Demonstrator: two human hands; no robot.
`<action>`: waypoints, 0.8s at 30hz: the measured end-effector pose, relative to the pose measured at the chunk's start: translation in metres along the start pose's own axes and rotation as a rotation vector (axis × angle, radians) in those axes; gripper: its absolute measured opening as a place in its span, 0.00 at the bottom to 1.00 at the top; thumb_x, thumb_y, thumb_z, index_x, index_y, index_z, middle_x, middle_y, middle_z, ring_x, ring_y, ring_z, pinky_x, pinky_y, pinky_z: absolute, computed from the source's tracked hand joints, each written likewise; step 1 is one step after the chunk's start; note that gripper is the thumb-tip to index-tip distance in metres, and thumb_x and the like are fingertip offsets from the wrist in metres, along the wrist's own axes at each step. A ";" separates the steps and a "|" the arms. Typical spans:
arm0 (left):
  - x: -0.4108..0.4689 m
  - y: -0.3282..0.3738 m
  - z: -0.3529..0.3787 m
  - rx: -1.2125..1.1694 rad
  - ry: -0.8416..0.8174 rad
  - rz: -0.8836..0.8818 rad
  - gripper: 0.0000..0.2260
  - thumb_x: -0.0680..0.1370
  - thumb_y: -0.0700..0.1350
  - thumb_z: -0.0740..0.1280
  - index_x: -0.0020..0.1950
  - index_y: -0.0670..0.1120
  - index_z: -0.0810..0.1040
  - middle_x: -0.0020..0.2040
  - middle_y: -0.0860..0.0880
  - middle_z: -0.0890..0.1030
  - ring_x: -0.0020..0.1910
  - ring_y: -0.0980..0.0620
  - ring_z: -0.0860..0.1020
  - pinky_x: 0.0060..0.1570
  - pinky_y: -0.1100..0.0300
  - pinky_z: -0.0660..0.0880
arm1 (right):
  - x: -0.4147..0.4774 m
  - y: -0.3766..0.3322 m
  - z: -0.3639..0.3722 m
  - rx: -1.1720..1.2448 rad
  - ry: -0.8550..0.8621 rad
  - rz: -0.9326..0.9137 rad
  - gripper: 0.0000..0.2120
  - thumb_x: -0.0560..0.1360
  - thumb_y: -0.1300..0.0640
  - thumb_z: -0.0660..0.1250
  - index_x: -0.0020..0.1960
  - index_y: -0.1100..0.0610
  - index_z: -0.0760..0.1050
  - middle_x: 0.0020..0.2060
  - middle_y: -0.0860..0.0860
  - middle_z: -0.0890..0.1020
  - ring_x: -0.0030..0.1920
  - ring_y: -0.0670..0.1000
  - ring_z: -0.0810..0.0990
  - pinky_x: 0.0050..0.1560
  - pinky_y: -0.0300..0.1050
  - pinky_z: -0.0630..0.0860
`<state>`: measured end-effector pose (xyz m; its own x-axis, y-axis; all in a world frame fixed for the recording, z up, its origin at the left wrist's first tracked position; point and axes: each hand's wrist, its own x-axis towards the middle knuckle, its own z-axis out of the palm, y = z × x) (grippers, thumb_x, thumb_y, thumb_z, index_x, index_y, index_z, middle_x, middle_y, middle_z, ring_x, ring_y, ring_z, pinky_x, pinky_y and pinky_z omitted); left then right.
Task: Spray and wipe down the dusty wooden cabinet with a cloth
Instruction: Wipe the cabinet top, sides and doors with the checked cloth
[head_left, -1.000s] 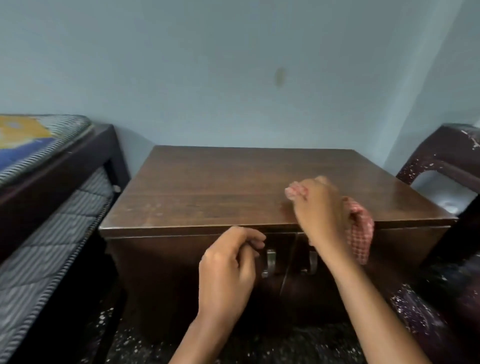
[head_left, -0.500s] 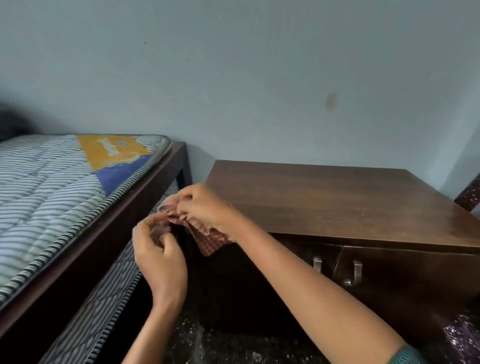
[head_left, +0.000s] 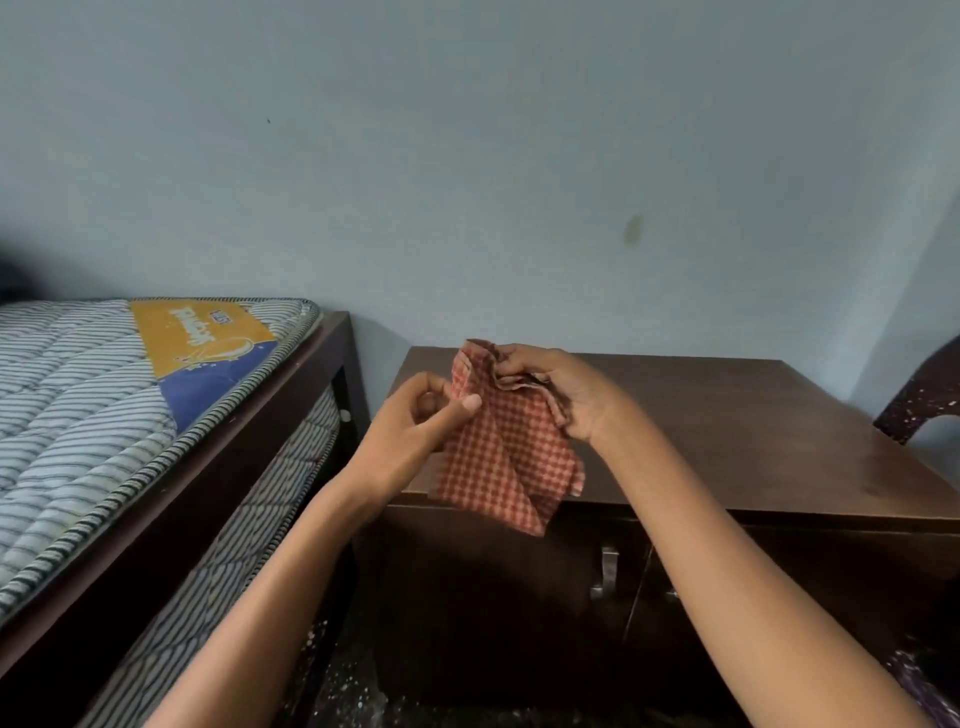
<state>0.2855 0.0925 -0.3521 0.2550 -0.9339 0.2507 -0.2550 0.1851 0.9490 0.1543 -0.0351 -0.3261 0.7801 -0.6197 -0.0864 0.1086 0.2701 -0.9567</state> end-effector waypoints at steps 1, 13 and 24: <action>0.008 0.004 0.002 0.024 -0.025 0.006 0.12 0.75 0.54 0.63 0.49 0.45 0.73 0.44 0.50 0.81 0.42 0.57 0.80 0.44 0.63 0.74 | 0.002 0.001 -0.007 0.032 0.013 -0.025 0.06 0.73 0.67 0.62 0.44 0.62 0.78 0.42 0.58 0.80 0.43 0.55 0.81 0.49 0.48 0.79; 0.066 0.010 0.010 0.432 -0.352 -0.109 0.06 0.77 0.46 0.63 0.50 0.46 0.78 0.45 0.52 0.80 0.43 0.57 0.77 0.39 0.69 0.70 | -0.001 0.029 -0.061 0.318 0.450 -0.135 0.12 0.78 0.55 0.58 0.42 0.59 0.76 0.38 0.54 0.79 0.38 0.51 0.77 0.42 0.45 0.75; 0.091 0.014 0.049 0.116 -0.147 0.016 0.09 0.79 0.49 0.59 0.54 0.46 0.72 0.47 0.50 0.78 0.44 0.55 0.78 0.37 0.67 0.75 | -0.007 0.027 -0.088 -0.169 0.364 -0.295 0.31 0.64 0.54 0.76 0.64 0.54 0.69 0.57 0.53 0.79 0.57 0.53 0.79 0.56 0.54 0.78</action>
<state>0.2598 -0.0048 -0.3253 0.1129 -0.9675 0.2264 -0.3662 0.1713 0.9146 0.0971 -0.0884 -0.3757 0.4622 -0.8768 0.1326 0.1673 -0.0606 -0.9840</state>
